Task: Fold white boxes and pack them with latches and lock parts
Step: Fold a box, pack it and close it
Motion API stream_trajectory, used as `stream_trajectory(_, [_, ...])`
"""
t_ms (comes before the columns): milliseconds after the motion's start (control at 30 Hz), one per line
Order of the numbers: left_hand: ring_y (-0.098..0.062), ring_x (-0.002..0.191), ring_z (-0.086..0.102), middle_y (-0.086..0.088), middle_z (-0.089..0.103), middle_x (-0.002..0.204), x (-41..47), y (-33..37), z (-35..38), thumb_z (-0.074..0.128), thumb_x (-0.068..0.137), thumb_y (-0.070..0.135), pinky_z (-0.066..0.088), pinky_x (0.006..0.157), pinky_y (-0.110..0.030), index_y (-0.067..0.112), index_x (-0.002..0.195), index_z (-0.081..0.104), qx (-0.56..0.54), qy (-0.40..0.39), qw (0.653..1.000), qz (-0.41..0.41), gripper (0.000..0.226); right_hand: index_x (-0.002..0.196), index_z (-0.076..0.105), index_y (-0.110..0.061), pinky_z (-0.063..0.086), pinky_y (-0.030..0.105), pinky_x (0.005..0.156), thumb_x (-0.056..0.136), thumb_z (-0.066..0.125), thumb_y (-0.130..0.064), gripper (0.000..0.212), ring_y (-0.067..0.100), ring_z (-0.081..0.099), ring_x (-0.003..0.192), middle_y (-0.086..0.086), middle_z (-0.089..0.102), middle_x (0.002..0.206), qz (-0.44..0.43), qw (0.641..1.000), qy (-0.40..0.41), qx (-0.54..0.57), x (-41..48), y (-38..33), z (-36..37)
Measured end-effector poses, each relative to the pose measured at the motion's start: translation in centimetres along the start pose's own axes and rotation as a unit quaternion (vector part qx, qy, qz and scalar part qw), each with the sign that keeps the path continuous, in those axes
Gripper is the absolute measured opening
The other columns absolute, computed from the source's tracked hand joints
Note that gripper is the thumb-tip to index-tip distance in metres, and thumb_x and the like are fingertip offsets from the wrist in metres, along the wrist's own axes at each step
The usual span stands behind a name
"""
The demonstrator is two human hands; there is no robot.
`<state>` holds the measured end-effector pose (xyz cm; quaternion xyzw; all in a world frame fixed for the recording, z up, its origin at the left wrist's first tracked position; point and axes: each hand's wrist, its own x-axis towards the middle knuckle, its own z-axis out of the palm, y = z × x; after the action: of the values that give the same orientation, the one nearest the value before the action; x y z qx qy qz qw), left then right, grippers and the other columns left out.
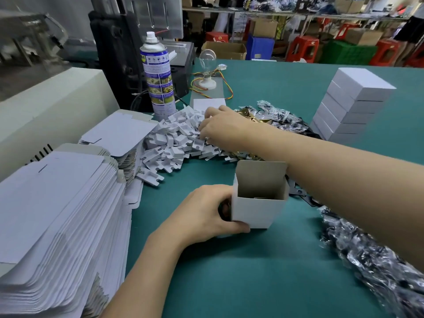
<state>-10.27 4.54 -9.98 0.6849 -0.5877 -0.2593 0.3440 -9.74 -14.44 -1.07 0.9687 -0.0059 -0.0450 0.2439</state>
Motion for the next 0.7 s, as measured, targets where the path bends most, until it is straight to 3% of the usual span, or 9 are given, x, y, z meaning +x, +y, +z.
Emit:
stream_trajectory(167, [-0.016, 0.078, 0.059, 0.008, 0.066, 0.089, 0.0, 0.0, 0.0, 0.082, 0.07, 0.045, 0.056, 0.075, -0.046, 0.035, 0.098, 0.067, 0.005, 0.001, 1.0, 0.009, 0.034, 0.116, 0.071, -0.031, 0.036, 0.037, 0.09, 0.095, 0.063, -0.008, 0.032, 0.024, 0.044, 0.119, -0.008, 0.066, 0.119, -0.011, 0.999, 0.034, -0.007, 0.2, -0.3, 0.5])
stream_trajectory(267, [-0.015, 0.078, 0.06, 0.009, 0.066, 0.09, -0.1, 0.1, 0.0, 0.083, 0.071, 0.044, 0.056, 0.075, -0.044, 0.038, 0.097, 0.066, 0.003, 0.003, 1.0, 0.012, 0.032, 0.115, 0.071, -0.033, 0.033, 0.036, 0.087, 0.097, 0.064, -0.012, 0.029, 0.021, 0.047, 0.117, -0.01, 0.067, 0.117, -0.009, 0.995, 0.08, 0.053, 0.0, -0.3, 0.6])
stream_trajectory(367, [-0.016, 0.08, 0.061, 0.009, 0.068, 0.093, 0.0, 0.0, 0.0, 0.082, 0.071, 0.044, 0.056, 0.076, -0.044, 0.038, 0.099, 0.067, 0.003, 0.003, 1.0, 0.009, 0.033, 0.108, 0.073, -0.026, 0.039, 0.037, 0.088, 0.099, 0.064, -0.017, 0.016, 0.022, 0.056, 0.11, -0.006, 0.071, 0.108, 0.021, 0.978, 0.14, 0.155, -0.7, -0.3, 0.4])
stream_trajectory(433, [-0.016, 0.08, 0.062, 0.009, 0.068, 0.093, 0.0, -0.1, 0.0, 0.082, 0.07, 0.045, 0.057, 0.076, -0.045, 0.038, 0.1, 0.067, 0.002, 0.003, 1.0, 0.008, 0.034, 0.103, 0.072, -0.015, 0.048, 0.037, 0.084, 0.094, 0.068, -0.013, 0.009, 0.022, 0.064, 0.093, -0.001, 0.073, 0.095, 0.069, 0.93, 0.207, 0.297, -1.7, -0.2, -0.1])
stream_trajectory(500, [-0.016, 0.08, 0.063, 0.01, 0.069, 0.093, 0.0, -0.2, 0.1, 0.082, 0.07, 0.047, 0.057, 0.076, -0.045, 0.039, 0.101, 0.067, -0.001, 0.002, 1.0, 0.008, 0.036, 0.108, 0.065, -0.012, 0.055, 0.037, 0.079, 0.091, 0.074, -0.013, 0.02, 0.018, 0.067, 0.078, 0.001, 0.073, 0.084, 0.127, 0.85, 0.261, 0.44, -3.2, -0.1, -1.0])
stream_trajectory(567, [-0.017, 0.079, 0.063, 0.01, 0.07, 0.093, 0.1, -0.3, 0.2, 0.082, 0.071, 0.048, 0.057, 0.076, -0.046, 0.04, 0.103, 0.068, -0.011, 0.0, 1.0, 0.004, 0.036, 0.117, 0.063, -0.015, 0.059, 0.032, 0.077, 0.091, 0.076, -0.015, 0.029, 0.017, 0.071, 0.073, 0.003, 0.073, 0.083, 0.162, 0.782, 0.292, 0.526, -4.8, 0.2, -1.7])
stream_trajectory(700, [-0.015, 0.077, 0.062, 0.009, 0.073, 0.094, 0.1, -0.4, 0.2, 0.083, 0.075, 0.049, 0.057, 0.075, -0.039, 0.049, 0.113, 0.071, -0.045, 0.002, 0.999, -0.007, 0.04, 0.115, 0.07, -0.008, 0.064, 0.036, 0.079, 0.094, 0.074, -0.011, 0.022, 0.02, 0.078, 0.076, 0.007, 0.077, 0.087, 0.202, 0.669, 0.293, 0.653, -8.0, 0.8, -2.6])
